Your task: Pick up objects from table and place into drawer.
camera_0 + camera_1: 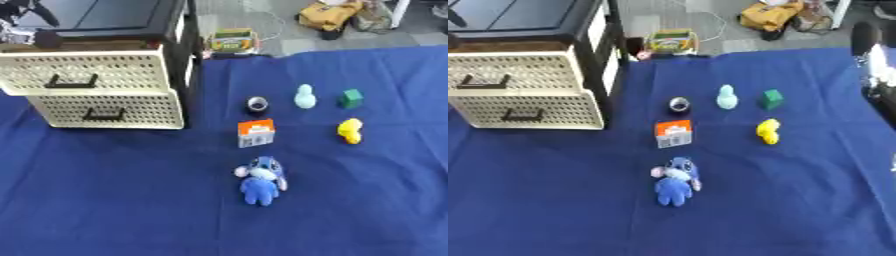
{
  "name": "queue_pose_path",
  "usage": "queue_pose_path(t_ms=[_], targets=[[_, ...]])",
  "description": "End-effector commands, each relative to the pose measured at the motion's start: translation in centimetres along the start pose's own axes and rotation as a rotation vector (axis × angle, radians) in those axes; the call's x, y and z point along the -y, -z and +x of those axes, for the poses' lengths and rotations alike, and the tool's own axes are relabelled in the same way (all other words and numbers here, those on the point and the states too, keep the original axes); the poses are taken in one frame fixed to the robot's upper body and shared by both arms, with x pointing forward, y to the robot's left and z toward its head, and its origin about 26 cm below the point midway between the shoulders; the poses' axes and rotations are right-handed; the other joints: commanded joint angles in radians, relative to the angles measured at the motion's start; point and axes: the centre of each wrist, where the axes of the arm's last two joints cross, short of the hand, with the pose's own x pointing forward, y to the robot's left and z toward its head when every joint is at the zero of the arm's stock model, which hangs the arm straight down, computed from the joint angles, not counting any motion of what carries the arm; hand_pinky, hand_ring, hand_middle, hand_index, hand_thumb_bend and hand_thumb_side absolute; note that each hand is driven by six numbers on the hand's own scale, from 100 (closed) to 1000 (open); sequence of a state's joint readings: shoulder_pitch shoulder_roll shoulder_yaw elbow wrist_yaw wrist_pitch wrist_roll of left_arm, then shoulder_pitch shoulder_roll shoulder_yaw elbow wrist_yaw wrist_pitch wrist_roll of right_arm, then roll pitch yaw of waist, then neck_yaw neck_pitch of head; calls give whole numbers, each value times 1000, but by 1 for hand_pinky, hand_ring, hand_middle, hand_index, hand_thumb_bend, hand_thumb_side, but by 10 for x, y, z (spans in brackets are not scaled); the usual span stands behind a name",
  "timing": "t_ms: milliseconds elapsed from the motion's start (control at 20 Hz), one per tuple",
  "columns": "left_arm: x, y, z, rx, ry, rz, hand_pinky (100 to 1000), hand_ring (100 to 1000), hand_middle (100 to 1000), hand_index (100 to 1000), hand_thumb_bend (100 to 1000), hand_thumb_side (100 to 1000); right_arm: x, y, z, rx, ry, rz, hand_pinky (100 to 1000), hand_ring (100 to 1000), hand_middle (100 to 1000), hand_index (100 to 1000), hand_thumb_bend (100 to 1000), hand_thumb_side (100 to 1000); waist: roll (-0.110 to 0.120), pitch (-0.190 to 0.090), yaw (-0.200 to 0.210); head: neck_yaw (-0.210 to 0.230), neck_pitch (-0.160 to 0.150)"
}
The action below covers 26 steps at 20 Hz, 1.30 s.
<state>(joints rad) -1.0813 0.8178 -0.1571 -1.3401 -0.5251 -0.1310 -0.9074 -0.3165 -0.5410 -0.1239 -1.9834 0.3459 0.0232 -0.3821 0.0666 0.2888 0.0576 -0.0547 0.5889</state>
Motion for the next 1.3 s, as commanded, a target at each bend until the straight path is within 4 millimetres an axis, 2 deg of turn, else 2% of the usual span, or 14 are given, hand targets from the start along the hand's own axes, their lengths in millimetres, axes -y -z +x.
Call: queue_pose_path(t_ms=[50,550,750,900,1300], targets=[[-11,-19,0,6,42,21,100,100,100,894,574,952,7,6,4,28,-13,-17,619,577,458,737,448,782,-3,-27,5,-1,7],[5,-23,11,133,86,-36,100,100,100,824,581,976,7,6,4,26,-10,-19,620,577,458,737,448,782,-5,-32,14,-5,14],[14,-21,19,155,97,-66,100,100,100,857,584,979,6,6,4,26,-7,-18,619,577,457,737,448,781,-6,-32,16,-4,18],[19,-19,19,150,89,-82,100,100,100,924,585,983,6,6,5,27,-5,-18,619,577,457,737,447,782,-7,-30,15,-3,17],[36,-8,17,134,58,-136,100,100,100,974,592,998,5,6,5,28,1,-16,619,577,455,736,447,780,-9,-22,11,1,10]])
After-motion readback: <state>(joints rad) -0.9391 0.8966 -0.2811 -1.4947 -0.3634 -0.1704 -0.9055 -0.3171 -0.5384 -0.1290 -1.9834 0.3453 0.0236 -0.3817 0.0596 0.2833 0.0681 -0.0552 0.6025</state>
